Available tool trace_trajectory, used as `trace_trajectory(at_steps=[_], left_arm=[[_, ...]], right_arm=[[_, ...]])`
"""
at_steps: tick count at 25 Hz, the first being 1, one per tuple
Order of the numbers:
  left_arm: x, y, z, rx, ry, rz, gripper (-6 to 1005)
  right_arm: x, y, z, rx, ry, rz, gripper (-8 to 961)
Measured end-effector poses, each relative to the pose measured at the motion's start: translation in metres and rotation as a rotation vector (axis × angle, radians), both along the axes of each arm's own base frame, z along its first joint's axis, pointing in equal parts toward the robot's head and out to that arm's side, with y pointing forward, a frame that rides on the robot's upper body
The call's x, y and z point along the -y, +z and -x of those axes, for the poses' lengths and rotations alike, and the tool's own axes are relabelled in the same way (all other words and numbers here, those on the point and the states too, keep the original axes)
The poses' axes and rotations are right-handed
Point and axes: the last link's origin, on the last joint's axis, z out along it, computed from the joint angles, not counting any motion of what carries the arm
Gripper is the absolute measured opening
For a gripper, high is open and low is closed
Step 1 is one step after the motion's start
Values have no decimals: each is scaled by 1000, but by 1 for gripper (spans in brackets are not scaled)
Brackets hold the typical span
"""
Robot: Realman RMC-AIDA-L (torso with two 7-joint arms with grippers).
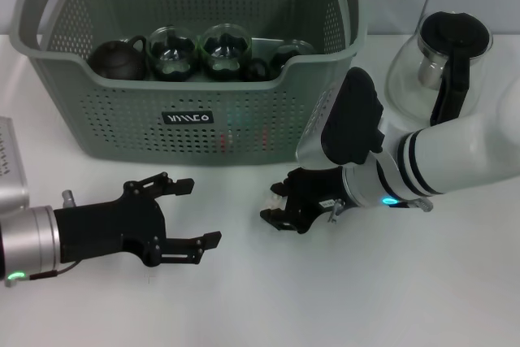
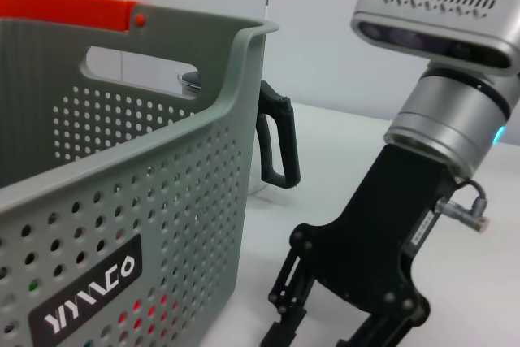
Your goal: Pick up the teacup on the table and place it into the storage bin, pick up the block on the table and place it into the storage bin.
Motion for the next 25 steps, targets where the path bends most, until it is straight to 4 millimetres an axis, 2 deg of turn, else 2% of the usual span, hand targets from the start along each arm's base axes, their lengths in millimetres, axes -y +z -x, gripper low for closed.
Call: trace_trajectory(at_steps=[5, 9, 13, 16, 21, 24, 25], left_arm=[[1, 1, 2, 3, 10, -7, 951], [1, 4, 5, 9, 25, -24, 951], [4, 10, 11, 13, 52, -49, 951], [6, 15, 17, 15, 75, -72, 951], [7, 17, 19, 23, 86, -84, 951], [5, 16, 17, 23, 81, -83, 951], [4, 16, 16, 23, 78, -81, 951]], right_arm=[[10, 12, 5, -33, 16, 35, 457], [19, 32, 5, -66, -8, 93, 464], [28, 66, 6, -106, -30, 156, 470], [40, 103, 19, -157, -4, 192, 475], [47, 175, 75, -322, 112, 130, 483], [28, 213, 110, -428, 183, 17, 488], [17, 220, 120, -454, 194, -14, 490]])
